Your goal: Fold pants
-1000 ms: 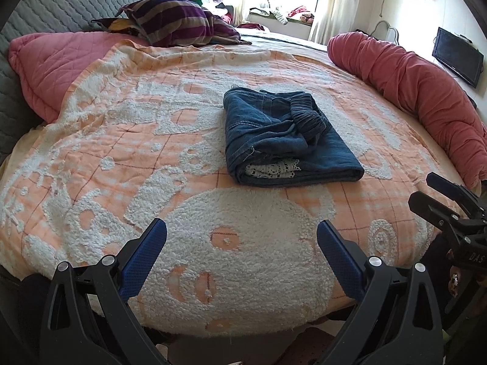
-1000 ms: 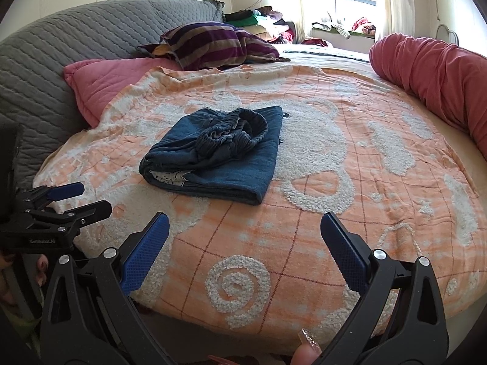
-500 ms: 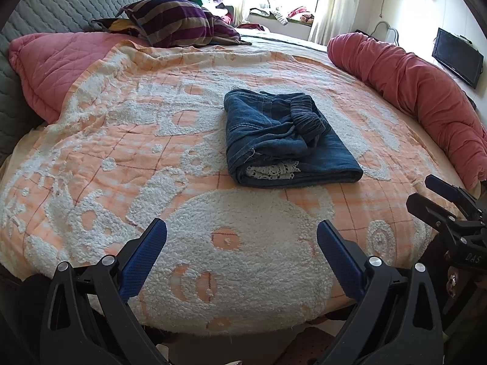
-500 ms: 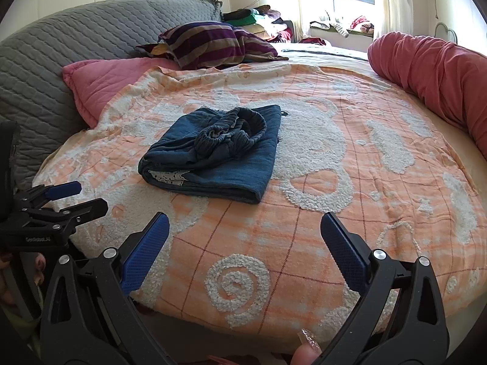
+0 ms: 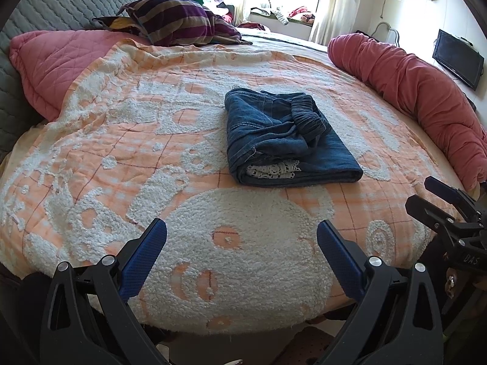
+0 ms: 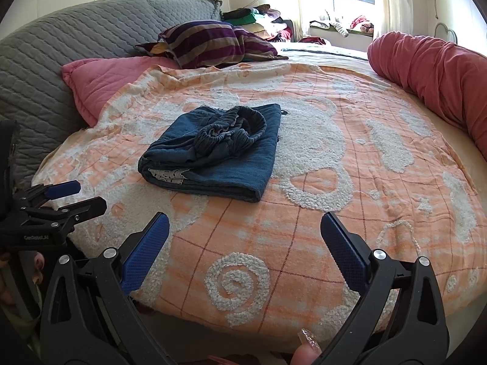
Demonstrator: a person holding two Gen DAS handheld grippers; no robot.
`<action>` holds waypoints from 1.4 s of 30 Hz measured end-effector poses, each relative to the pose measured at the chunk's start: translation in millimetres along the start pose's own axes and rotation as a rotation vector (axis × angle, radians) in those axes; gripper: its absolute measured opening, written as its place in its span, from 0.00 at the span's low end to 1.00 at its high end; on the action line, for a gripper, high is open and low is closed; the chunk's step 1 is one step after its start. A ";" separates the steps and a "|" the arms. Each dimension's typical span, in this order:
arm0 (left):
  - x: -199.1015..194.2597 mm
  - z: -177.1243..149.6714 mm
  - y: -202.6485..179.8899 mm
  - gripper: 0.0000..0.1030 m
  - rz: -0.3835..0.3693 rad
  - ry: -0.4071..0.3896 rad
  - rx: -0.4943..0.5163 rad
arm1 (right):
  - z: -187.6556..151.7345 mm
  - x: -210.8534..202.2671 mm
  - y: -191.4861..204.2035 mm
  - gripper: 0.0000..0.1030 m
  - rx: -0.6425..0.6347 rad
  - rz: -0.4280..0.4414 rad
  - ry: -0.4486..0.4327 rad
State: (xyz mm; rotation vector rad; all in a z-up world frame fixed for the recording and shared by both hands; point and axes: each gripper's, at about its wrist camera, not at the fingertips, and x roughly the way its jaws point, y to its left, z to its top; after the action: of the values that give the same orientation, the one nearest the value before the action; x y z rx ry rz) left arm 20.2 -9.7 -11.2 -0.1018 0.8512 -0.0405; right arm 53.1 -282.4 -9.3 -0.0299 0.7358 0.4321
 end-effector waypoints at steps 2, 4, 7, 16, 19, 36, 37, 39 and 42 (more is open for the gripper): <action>-0.1 -0.4 -0.9 0.96 0.000 0.001 0.000 | 0.0 0.1 0.1 0.91 0.001 0.001 0.000; 0.2 -0.5 -0.2 0.96 -0.001 0.001 0.001 | -0.1 0.3 -0.1 0.91 0.001 -0.001 0.001; 0.3 -0.4 -0.1 0.96 -0.004 0.003 -0.002 | -0.3 0.6 0.0 0.91 0.004 -0.003 0.002; -0.5 -0.1 1.4 0.96 -0.003 0.001 -0.003 | -0.7 0.1 -0.8 0.91 0.005 -0.006 0.002; -0.4 0.2 1.3 0.96 -0.002 0.003 -0.002 | -0.8 0.2 -1.2 0.91 0.006 -0.005 0.003; 1.4 0.4 5.5 0.96 0.000 0.009 -0.007 | -1.5 2.2 -2.8 0.91 0.012 -0.013 0.008; 1.8 0.5 6.0 0.96 -0.003 0.010 -0.006 | -1.4 2.6 -2.9 0.91 0.013 -0.014 0.008; 2.1 1.0 6.4 0.96 -0.005 0.009 -0.004 | -0.8 2.7 -2.0 0.91 0.014 -0.017 0.008; 2.8 1.3 6.7 0.96 -0.011 0.010 0.003 | -0.2 2.6 -2.3 0.91 0.015 -0.020 0.008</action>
State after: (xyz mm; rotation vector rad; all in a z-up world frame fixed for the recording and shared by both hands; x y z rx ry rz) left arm 23.0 -3.1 -13.2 -0.1035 0.8604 -0.0531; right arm 55.6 -283.5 -11.5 -0.0252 0.7457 0.4075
